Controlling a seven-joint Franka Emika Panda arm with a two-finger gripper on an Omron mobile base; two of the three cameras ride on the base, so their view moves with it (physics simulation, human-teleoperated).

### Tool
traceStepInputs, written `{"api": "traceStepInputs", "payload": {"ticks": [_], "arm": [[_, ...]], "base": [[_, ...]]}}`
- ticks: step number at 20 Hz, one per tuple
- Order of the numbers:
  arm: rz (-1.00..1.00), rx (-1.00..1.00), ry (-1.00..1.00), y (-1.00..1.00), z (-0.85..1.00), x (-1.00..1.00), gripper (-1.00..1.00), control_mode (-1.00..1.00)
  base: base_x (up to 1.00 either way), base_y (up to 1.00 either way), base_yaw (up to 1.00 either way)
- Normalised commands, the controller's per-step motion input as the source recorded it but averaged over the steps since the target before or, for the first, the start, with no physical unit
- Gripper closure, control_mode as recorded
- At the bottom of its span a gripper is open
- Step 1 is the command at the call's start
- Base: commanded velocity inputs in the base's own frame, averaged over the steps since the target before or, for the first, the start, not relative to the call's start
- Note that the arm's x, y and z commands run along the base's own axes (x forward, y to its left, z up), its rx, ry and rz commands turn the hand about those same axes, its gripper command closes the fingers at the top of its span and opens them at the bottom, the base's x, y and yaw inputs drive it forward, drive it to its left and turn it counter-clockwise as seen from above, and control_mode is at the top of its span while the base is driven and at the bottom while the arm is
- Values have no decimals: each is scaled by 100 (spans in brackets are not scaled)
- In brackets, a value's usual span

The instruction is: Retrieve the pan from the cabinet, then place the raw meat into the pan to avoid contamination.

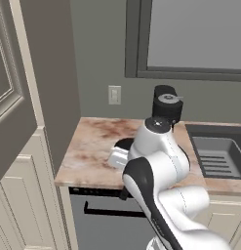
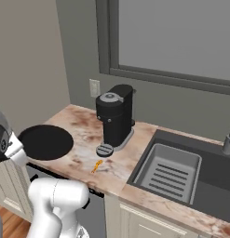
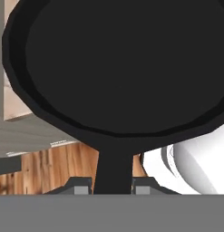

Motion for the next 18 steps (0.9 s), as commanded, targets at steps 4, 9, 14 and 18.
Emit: {"api": "traceStepInputs", "payload": {"ticks": [4,9,14,18], "arm": [[0,0,0,0,-30,26,100,-100],[0,0,0,0,-28,26,100,-100],[0,0,0,0,-25,27,100,-100],[0,0,0,1,-18,30,100,-100]], "base": [[0,0,0],[0,0,0],[0,0,0],[0,0,0]]}}
